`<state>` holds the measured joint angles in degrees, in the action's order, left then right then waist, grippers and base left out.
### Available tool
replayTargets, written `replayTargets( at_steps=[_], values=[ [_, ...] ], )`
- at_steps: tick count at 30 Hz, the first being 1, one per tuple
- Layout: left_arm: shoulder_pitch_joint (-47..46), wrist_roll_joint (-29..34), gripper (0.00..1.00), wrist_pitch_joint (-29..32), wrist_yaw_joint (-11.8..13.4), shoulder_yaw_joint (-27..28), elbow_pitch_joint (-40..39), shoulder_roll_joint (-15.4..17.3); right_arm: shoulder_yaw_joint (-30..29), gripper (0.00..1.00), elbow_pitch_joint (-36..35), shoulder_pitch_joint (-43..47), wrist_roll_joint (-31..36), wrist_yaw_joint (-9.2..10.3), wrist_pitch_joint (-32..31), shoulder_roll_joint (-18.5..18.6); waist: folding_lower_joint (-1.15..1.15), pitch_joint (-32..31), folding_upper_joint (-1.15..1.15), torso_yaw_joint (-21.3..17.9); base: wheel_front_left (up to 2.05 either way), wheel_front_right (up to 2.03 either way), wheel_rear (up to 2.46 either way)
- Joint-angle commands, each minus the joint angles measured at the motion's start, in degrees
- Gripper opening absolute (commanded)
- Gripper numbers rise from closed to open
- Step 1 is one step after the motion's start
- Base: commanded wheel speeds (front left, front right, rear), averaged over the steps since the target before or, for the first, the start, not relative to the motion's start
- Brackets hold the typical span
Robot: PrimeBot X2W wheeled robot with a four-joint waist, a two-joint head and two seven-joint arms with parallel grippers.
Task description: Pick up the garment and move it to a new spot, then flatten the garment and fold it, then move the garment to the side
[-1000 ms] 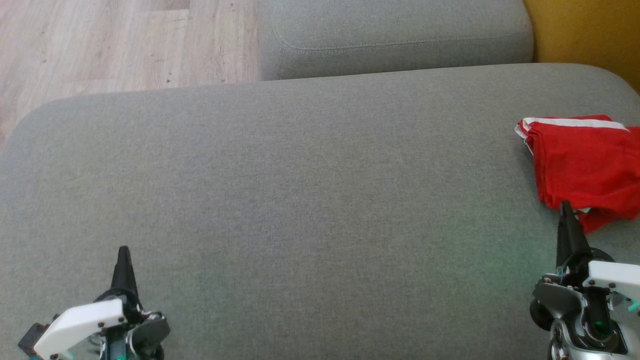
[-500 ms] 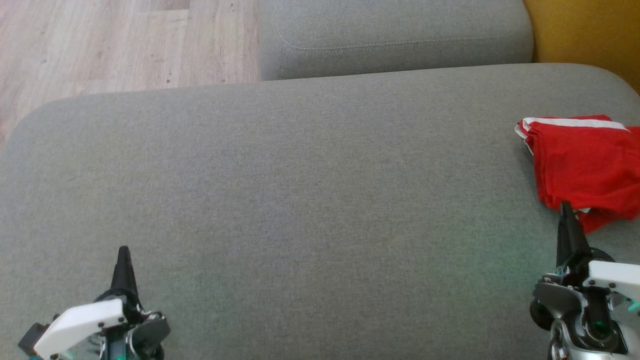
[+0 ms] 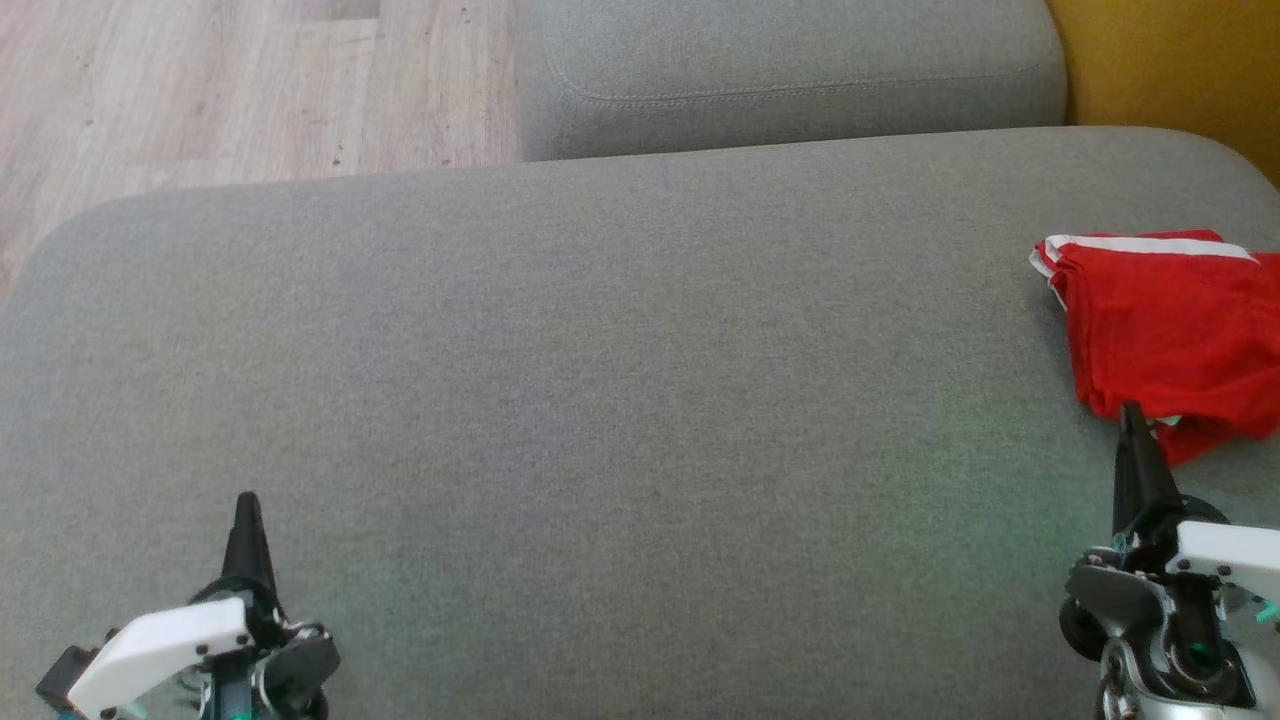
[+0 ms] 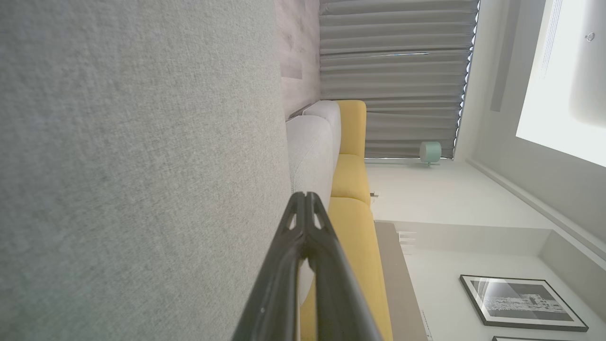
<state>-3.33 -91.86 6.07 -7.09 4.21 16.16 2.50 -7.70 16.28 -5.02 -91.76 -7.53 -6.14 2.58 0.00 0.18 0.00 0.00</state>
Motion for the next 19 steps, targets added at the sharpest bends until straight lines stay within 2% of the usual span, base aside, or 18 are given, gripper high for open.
replayTargets(
  at_steps=[1, 19],
  values=[
    [-2.87, -0.31, 0.00, 0.42, -0.40, 2.30, -2.10, 0.38, 1.18, 0.00, -2.25, -1.16, -0.40, 0.04, -0.35, 0.30, 0.00, 0.00, 0.00, 0.00, 0.00, 0.00, 0.00],
    [-2.87, -0.31, 0.00, 0.41, -0.40, 2.30, -2.10, 0.38, 1.18, 0.00, -2.25, -1.16, -0.41, 0.04, -0.35, 0.30, 0.00, 0.00, 0.00, 0.00, 0.00, 0.00, 0.00]
  ],
)
